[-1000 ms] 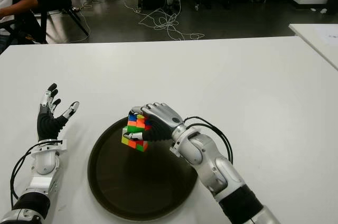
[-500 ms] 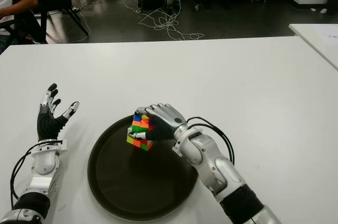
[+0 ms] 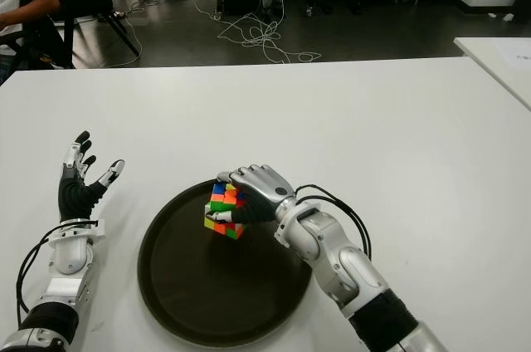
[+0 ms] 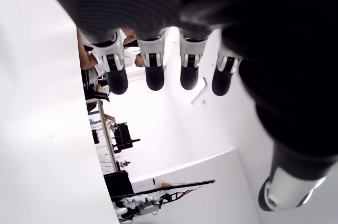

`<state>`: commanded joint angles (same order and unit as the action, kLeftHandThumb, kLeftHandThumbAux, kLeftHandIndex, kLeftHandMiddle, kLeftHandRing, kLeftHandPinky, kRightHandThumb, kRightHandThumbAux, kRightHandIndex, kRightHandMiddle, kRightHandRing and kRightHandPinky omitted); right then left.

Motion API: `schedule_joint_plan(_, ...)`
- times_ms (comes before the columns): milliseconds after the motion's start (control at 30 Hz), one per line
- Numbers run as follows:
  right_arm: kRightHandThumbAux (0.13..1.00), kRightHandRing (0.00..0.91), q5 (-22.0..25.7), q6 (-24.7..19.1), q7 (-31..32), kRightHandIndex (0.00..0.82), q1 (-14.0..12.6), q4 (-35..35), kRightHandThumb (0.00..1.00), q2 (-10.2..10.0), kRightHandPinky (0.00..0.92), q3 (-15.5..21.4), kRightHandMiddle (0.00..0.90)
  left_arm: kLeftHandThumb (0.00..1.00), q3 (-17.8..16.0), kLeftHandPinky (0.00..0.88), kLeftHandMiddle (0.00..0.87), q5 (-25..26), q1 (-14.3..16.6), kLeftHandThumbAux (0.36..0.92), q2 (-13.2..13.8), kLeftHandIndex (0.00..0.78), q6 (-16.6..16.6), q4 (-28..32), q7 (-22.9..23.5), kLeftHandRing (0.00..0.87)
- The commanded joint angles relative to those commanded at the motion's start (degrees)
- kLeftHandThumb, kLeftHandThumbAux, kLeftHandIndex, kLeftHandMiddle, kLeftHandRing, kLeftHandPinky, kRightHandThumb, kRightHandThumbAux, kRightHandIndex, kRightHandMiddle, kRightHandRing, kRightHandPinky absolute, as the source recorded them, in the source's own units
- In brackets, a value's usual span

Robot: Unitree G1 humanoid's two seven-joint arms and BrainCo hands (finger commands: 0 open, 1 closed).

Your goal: Pick up the Rubik's Cube and put it in the plate

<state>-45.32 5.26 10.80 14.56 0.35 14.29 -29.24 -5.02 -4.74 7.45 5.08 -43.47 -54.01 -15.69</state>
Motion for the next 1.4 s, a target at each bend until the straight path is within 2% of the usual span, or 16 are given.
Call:
schedule_joint_plan(100, 0.738, 0.741, 0.4, 0.7, -0.1, 0.430, 0.1, 0.4, 0.685, 0.0, 0.682, 0.0, 0.731, 0.287, 0.0, 0.006, 0.040, -0.1, 0.0, 0.679, 0.0, 0.000, 0.1, 0.0, -0.1, 0.013)
schedule_joint_plan(167, 0.741, 0.702, 1.1, 1.4, -0.1, 0.425, 0.2, 0.6, 0.681, 0.1, 0.609, 0.0, 0.694, 0.287, 0.0, 0.007, 0.040, -0.1, 0.0, 0.677, 0.0, 0.000, 0.1, 0.1, -0.2, 0.015)
schedule_joint_plan(200, 0.776, 0.654, 1.4, 1.8, 0.0, 0.415, 0.2, 0.7, 0.555, 0.1, 0.561, 0.1, 0.647, 0.286, 0.1, 0.007, 0.040, -0.2, -0.1, 0.674, -0.1, 0.000, 0.0, 0.2, -0.2, 0.015)
schedule_joint_plan(233, 0.832, 0.582, 1.9, 2.3, 0.0, 0.399, 0.2, 0.9, 0.355, 0.1, 0.493, 0.2, 0.577, 0.285, 0.1, 0.006, 0.041, -0.2, -0.1, 0.671, -0.1, 0.001, 0.0, 0.2, -0.3, 0.017)
schedule_joint_plan(267, 0.867, 0.500, 2.2, 2.6, 0.0, 0.374, 0.2, 1.0, 0.227, 0.1, 0.432, 0.3, 0.498, 0.284, 0.1, 0.006, 0.042, -0.2, -0.1, 0.669, -0.1, 0.004, 0.0, 0.2, -0.3, 0.018)
schedule_joint_plan(367, 0.904, 0.382, 3.5, 3.5, 0.5, 0.335, 0.0, 0.9, 0.074, 0.1, 0.345, 0.7, 0.384, 0.284, 0.1, 0.005, 0.045, -0.3, -0.1, 0.667, -0.2, 0.007, 0.0, 0.3, -0.5, 0.021)
schedule_joint_plan(433, 0.907, 0.339, 4.6, 3.9, 1.1, 0.315, 0.0, 1.0, 0.038, 0.1, 0.312, 0.8, 0.342, 0.284, 0.1, 0.003, 0.045, -0.3, -0.1, 0.668, -0.2, 0.007, 0.0, 0.3, -0.6, 0.022)
schedule_joint_plan(733, 0.909, 0.230, 10.1, 5.2, 5.7, 0.184, 0.8, 2.1, 0.001, 0.2, 0.216, 0.9, 0.222, 0.286, 0.1, 0.010, 0.050, -0.7, -0.1, 0.679, -0.2, 0.004, 0.0, 0.3, -1.3, 0.025)
schedule_joint_plan(800, 0.912, 0.211, 12.8, 4.9, 9.1, 0.156, 1.2, 2.1, 0.000, 0.5, 0.204, 0.9, 0.200, 0.289, 0.2, 0.015, 0.048, -0.7, -0.1, 0.684, -0.2, 0.005, 0.1, 0.3, -1.2, 0.027)
schedule_joint_plan(900, 0.915, 0.149, 15.4, 4.0, 12.7, 0.102, 1.7, 1.8, 0.000, 0.9, 0.139, 0.9, 0.140, 0.293, 0.2, 0.018, 0.045, -0.6, -0.2, 0.691, -0.1, 0.005, 0.1, 0.4, -0.9, 0.027)
schedule_joint_plan(1000, 0.899, 0.050, 18.1, 1.2, 18.4, 0.033, 2.3, 0.7, 0.000, 1.6, 0.052, 0.7, 0.047, 0.293, 0.2, 0.015, 0.044, -0.2, -0.1, 0.695, -0.1, 0.004, 0.2, 0.2, -0.2, 0.025)
schedule_joint_plan(1167, 0.860, 0.008, 19.5, 0.2, 20.6, 0.005, 2.5, 1.4, 0.000, 1.3, 0.008, 0.7, 0.007, 0.290, 0.1, 0.016, 0.044, -0.1, -0.1, 0.697, -0.1, 0.008, 0.1, 0.1, -0.1, 0.023)
schedule_joint_plan(1400, 0.812, 0.000, 20.0, 2.2, 18.6, 0.000, 2.2, 2.7, 0.000, 1.0, 0.000, 0.8, 0.000, 0.291, 0.3, 0.015, 0.044, -0.3, -0.6, 0.709, -0.1, 0.003, -0.2, 1.1, -0.2, 0.024)
